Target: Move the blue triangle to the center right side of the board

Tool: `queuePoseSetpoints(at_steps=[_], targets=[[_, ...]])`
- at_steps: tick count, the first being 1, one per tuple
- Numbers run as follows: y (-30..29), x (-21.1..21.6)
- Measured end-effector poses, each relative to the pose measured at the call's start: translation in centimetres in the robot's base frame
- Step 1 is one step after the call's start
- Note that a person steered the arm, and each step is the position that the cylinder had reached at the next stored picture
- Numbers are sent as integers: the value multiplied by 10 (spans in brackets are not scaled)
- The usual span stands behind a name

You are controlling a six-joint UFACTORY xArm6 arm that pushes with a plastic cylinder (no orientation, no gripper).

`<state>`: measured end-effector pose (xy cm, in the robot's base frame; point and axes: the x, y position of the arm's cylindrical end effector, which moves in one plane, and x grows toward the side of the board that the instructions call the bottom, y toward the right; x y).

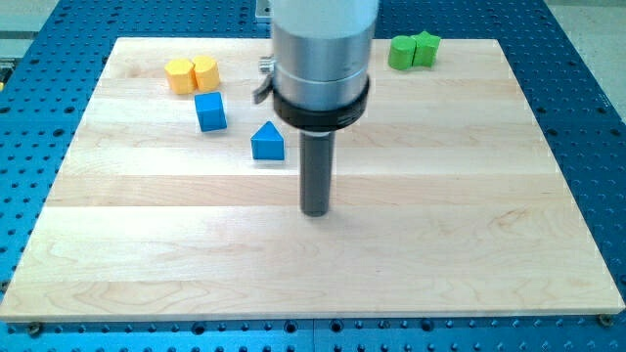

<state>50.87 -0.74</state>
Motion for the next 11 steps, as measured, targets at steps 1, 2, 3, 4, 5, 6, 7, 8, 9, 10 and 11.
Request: queuePoseSetpoints(at_steps=[1,2,3,4,5,6,7,8,9,10,11], targets=[[-23,-29],[-95,-48],[-88,-89],[8,-79],[23,-73],[-42,-107],[23,-115],[132,-55],[121,-79],[153,-121],[196,-89]])
